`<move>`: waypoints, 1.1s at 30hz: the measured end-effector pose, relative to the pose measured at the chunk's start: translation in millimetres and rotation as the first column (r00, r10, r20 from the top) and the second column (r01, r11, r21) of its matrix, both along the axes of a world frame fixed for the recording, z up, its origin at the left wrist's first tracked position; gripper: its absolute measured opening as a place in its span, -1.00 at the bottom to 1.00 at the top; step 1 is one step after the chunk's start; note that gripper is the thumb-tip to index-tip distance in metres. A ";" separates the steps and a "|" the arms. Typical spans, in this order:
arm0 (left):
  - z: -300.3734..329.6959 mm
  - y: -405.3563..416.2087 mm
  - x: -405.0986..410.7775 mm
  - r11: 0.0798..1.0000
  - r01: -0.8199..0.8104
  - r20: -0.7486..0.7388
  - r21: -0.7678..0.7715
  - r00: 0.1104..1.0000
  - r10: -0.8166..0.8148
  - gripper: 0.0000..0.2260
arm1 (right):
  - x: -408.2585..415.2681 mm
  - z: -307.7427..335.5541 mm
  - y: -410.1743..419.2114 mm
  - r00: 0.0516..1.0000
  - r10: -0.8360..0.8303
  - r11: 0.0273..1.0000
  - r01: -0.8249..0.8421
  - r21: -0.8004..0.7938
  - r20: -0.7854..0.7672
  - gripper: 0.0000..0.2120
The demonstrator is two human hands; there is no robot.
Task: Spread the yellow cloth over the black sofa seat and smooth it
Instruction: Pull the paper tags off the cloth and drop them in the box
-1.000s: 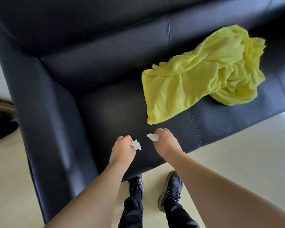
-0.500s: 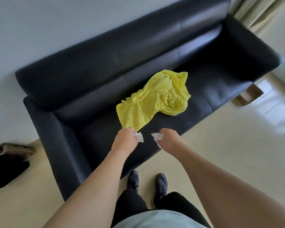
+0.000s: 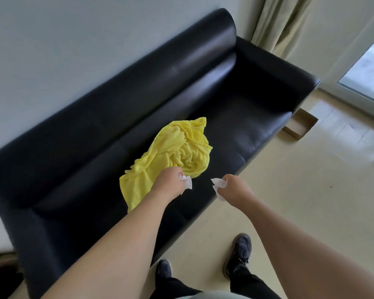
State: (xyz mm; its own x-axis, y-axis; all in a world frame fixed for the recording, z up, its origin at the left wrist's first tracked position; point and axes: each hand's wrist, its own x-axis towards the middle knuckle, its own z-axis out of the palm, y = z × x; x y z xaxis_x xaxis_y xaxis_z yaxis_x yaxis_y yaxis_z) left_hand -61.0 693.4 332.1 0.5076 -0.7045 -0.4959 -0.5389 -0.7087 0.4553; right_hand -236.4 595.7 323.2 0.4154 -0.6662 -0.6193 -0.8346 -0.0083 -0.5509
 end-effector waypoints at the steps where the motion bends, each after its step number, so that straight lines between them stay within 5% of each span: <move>1: 2.0 -20.0 -13.2 1.000 0.022 -0.010 0.017 1.000 -0.022 -0.90 | -11.4 3.5 -21.9 1.000 -0.015 1.000 0.015 -0.001 0.011 -0.68; 14: 32.7 -223.4 -74.8 0.993 0.112 0.030 0.042 0.993 -0.113 -0.88 | -76.8 25.5 -216.8 0.999 -0.022 0.999 0.024 -0.028 0.049 -0.76; 25: 20.0 -431.0 -145.7 0.964 0.263 0.000 0.029 0.965 -0.263 -0.88 | -140.4 11.2 -398.2 0.982 -0.185 0.982 0.186 -0.018 0.033 -0.83; 33: 23.4 -587.5 -240.6 0.988 0.150 -0.048 0.041 0.988 -0.148 -0.82 | -245.0 -4.6 -572.2 0.984 -0.158 0.987 0.160 -0.016 0.083 -0.84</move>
